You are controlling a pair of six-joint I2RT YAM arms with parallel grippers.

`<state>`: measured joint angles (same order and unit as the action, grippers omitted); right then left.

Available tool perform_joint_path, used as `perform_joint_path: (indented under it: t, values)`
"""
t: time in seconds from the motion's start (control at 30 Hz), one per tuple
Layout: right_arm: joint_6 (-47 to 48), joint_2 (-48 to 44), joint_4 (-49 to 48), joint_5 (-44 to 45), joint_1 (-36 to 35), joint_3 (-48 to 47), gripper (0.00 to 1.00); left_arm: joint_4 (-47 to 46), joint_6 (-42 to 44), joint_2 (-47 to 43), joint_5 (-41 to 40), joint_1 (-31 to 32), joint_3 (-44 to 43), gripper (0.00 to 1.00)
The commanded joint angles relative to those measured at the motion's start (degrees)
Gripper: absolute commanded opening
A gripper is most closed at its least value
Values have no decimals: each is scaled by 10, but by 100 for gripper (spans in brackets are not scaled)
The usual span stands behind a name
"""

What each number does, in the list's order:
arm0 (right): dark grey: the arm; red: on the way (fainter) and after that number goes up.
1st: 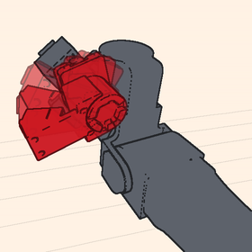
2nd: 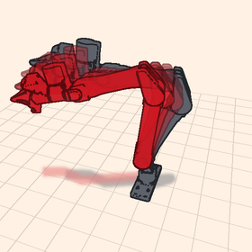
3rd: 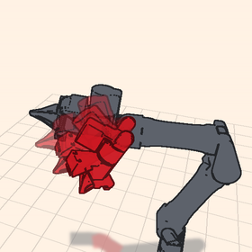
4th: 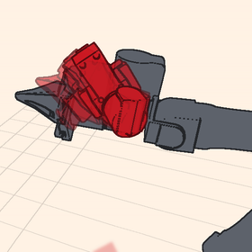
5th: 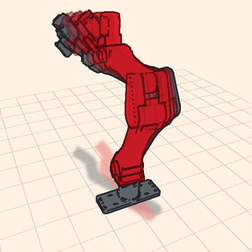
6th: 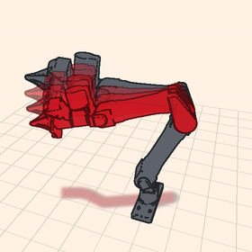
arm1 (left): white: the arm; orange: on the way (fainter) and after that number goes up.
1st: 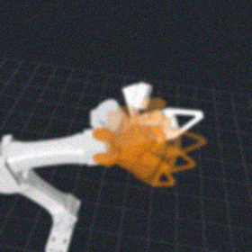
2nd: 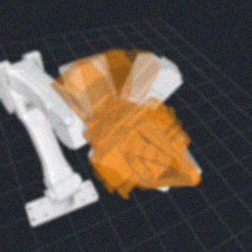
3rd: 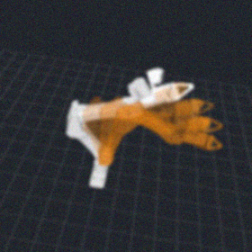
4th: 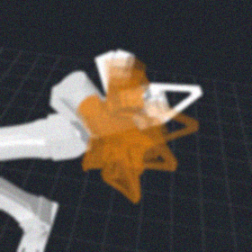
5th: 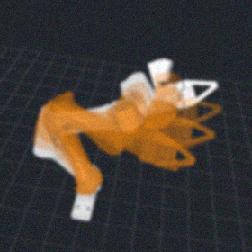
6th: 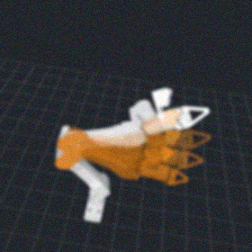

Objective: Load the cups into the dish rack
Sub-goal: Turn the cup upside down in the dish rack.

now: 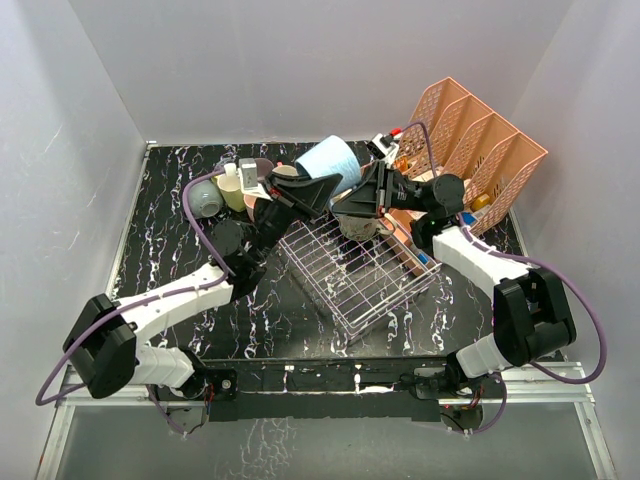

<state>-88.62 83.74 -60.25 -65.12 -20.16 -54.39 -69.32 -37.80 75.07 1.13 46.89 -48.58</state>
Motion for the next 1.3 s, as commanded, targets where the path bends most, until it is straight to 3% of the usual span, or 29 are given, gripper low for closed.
perform_joint_path:
  t: [0.0,0.07,0.17,0.33,0.4,0.53,0.67,0.83,1.27]
  values:
    - [44,-6,-21,10,2,9,8,-35,10,-78,-16,4,21,30]
    - [80,-10,-3,-1,8,8,8,35,11,-125,-25,3,43,49]
    - [133,-12,26,-16,20,2,8,175,27,-204,-40,4,73,66]
    - [243,-6,94,-37,31,-13,8,475,58,-326,-63,3,93,79]
    - [338,-1,200,-46,31,-44,8,583,69,-365,-78,2,88,85]
    - [646,14,501,5,29,-133,8,796,92,-413,-150,3,55,97]
    - [820,46,638,69,23,-203,8,953,115,-427,-231,2,6,97]
    - [904,75,692,123,11,-245,8,1034,131,-416,-284,3,-24,97]
    - [987,116,753,202,-57,-291,8,1016,203,-306,-324,-3,-100,97]
